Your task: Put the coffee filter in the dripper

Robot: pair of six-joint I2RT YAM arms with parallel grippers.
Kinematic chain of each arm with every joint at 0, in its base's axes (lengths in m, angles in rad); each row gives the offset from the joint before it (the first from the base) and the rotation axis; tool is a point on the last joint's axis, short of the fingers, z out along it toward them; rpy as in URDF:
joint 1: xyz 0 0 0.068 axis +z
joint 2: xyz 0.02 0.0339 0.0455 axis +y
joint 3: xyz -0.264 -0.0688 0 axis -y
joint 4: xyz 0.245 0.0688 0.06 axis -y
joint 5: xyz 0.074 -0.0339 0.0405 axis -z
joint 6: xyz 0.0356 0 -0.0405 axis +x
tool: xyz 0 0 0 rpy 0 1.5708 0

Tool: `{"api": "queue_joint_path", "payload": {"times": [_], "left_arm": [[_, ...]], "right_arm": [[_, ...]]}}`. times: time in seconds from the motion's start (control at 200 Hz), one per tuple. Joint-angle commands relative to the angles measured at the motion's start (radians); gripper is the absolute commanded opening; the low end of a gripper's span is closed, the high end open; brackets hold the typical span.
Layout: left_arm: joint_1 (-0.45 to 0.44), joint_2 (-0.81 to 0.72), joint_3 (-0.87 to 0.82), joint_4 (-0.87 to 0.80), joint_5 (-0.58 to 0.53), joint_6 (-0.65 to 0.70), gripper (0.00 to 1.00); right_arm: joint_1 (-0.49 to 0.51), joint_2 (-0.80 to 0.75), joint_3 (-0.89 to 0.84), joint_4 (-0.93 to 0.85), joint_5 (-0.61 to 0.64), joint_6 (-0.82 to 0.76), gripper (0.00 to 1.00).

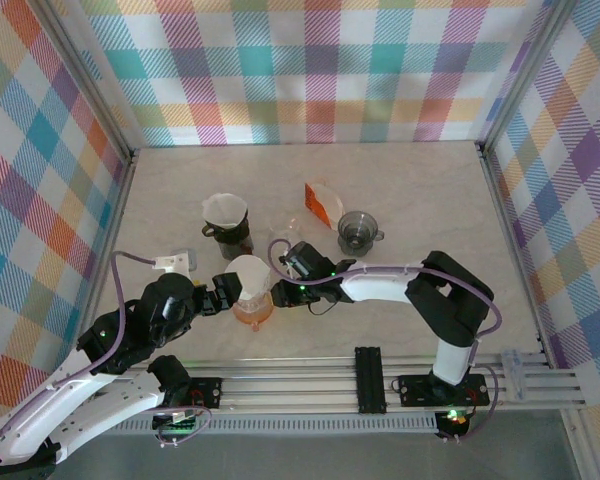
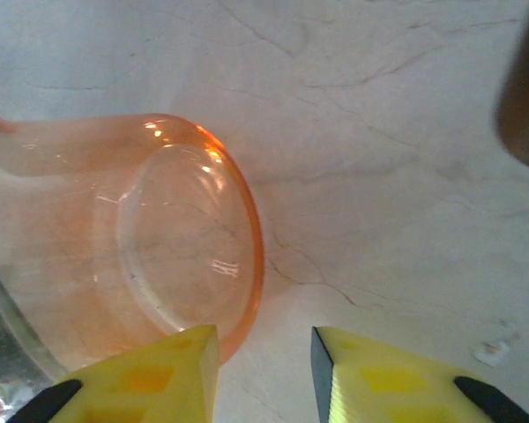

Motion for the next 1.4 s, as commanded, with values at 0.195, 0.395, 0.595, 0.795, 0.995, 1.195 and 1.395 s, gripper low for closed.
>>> {"api": "queue_joint_path", "payload": {"times": [0.195,0.395,0.595,0.795,0.995,1.195,1.395], "left_arm": [[0.011,-0.022,0.022,0.004,-0.048,0.005,1.0],[0.01,-0.027,0.0,0.005,-0.052,-0.002,1.0],[0.01,-0.028,0.001,-0.003,-0.05,-0.011,1.0],[0.011,-0.033,-0.002,-0.014,-0.049,-0.019,1.0],[0.011,-0.033,0.009,-0.027,-0.06,-0.013,1.0],[0.011,-0.045,0.016,-0.039,-0.07,-0.009,1.0],[0.011,-0.061,0.017,-0.048,-0.079,-0.009,1.0]], "right_arm": [[-0.026,-0.304,-0.162,-0.126,0.179,0.007,0.48],[-0.124,-0.337,-0.054,-0.195,0.221,-0.071,0.63],[-0.21,-0.148,0.209,-0.239,0.242,-0.137,0.66],[-0.249,0.046,0.428,-0.301,0.254,-0.144,0.66],[-0.254,0.183,0.574,-0.402,0.281,-0.143,0.6],[-0.254,0.212,0.603,-0.435,0.307,-0.159,0.41],[-0.254,0.201,0.588,-0.459,0.307,-0.178,0.26]]}}
